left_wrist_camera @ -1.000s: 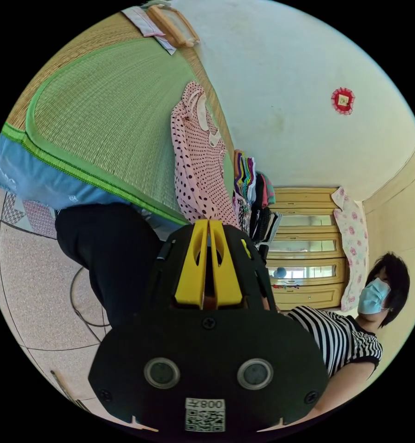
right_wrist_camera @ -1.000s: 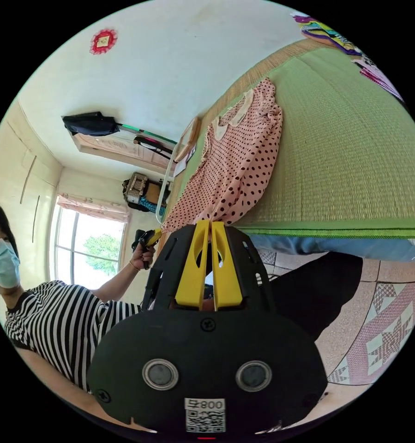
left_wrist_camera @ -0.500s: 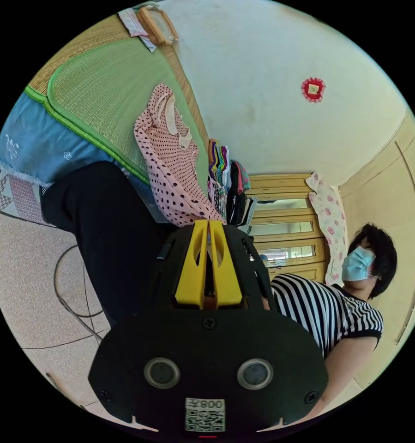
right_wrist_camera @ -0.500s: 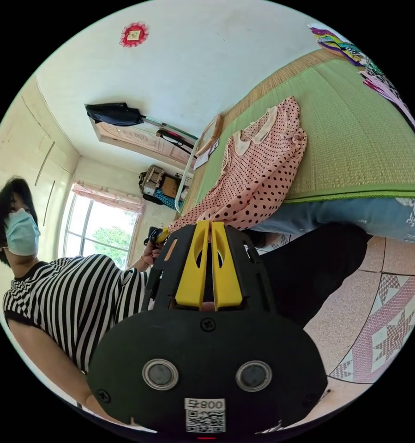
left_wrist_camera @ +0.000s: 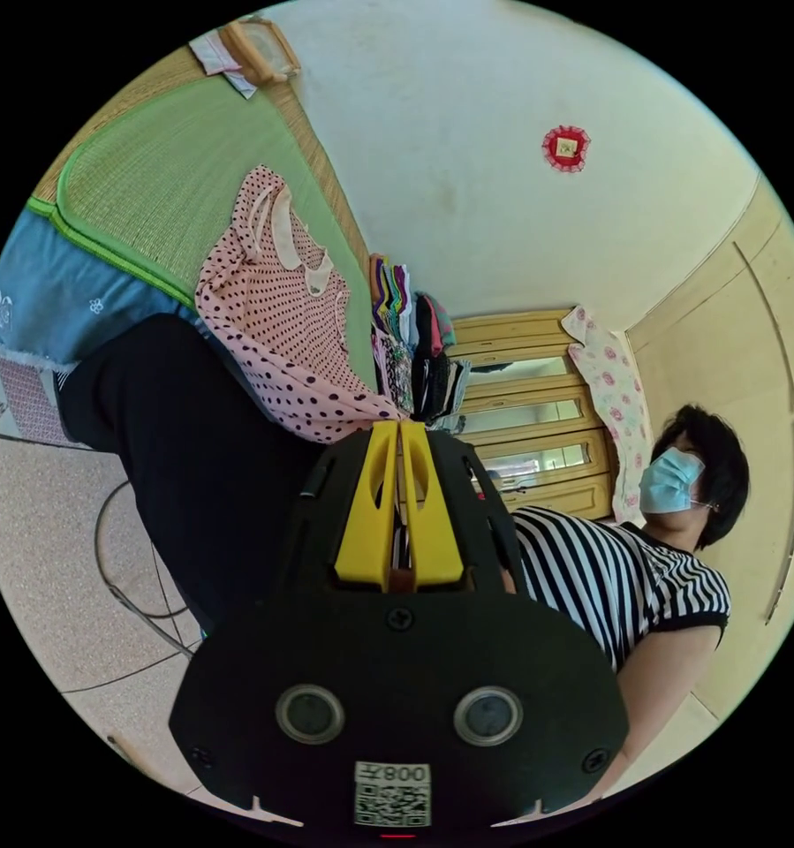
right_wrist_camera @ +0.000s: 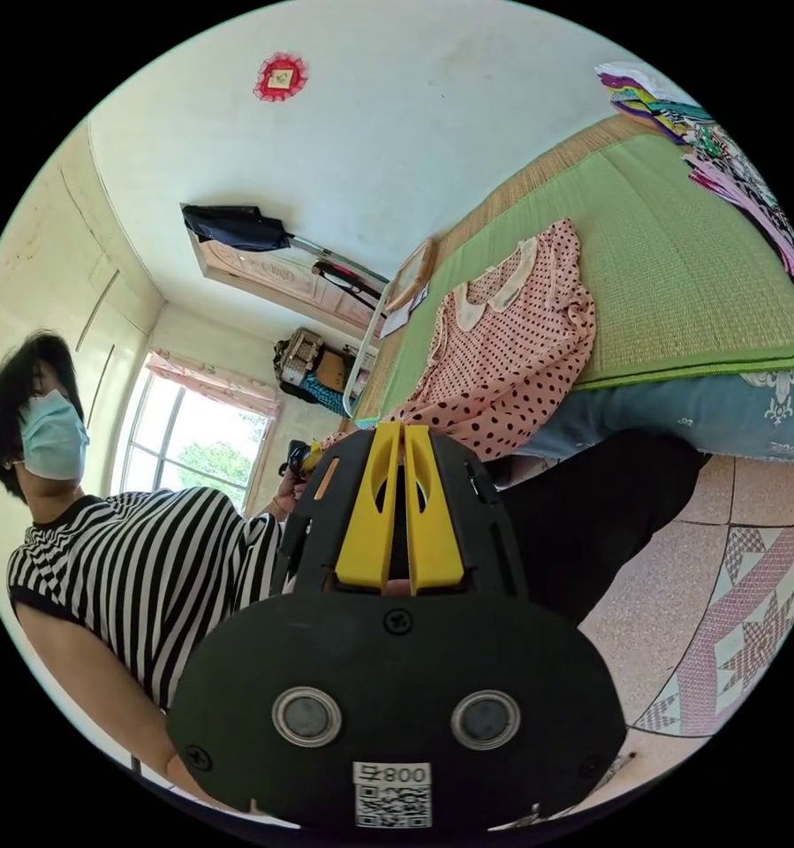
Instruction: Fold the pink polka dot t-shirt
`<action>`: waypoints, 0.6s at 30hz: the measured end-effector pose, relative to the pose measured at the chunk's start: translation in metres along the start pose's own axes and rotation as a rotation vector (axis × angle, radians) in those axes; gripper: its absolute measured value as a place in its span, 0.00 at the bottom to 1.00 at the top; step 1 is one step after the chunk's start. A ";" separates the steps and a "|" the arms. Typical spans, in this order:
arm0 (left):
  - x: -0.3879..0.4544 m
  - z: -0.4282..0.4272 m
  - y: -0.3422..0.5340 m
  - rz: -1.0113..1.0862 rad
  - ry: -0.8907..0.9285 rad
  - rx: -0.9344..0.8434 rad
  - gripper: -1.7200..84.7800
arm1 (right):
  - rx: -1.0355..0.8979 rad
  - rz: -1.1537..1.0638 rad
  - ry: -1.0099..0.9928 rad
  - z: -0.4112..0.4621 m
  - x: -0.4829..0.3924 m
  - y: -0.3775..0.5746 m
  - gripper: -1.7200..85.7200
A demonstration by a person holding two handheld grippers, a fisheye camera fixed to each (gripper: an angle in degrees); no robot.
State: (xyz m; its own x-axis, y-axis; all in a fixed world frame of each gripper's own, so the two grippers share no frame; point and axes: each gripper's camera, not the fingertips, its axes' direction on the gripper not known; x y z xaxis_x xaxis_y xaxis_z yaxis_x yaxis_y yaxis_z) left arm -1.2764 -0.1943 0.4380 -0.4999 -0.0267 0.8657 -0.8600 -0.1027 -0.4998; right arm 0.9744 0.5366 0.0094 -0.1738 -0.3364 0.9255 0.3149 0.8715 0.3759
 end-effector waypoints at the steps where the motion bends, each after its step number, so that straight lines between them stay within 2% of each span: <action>1: 0.001 0.001 -0.003 0.003 0.000 0.003 0.02 | 0.003 -0.004 0.001 0.000 -0.001 -0.002 0.02; 10: 0.018 0.027 -0.083 0.078 0.007 0.035 0.02 | 0.048 -0.064 0.021 0.006 -0.012 -0.067 0.02; 18: 0.023 0.064 -0.204 0.126 -0.030 0.058 0.02 | 0.052 -0.126 0.079 0.025 -0.014 -0.173 0.02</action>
State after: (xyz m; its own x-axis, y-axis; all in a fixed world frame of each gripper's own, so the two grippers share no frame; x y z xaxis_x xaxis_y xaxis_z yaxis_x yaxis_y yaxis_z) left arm -1.1053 -0.2378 0.5614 -0.5993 -0.0725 0.7973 -0.7832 -0.1535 -0.6026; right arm 0.8985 0.3993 -0.0696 -0.1338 -0.4693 0.8728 0.2464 0.8373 0.4880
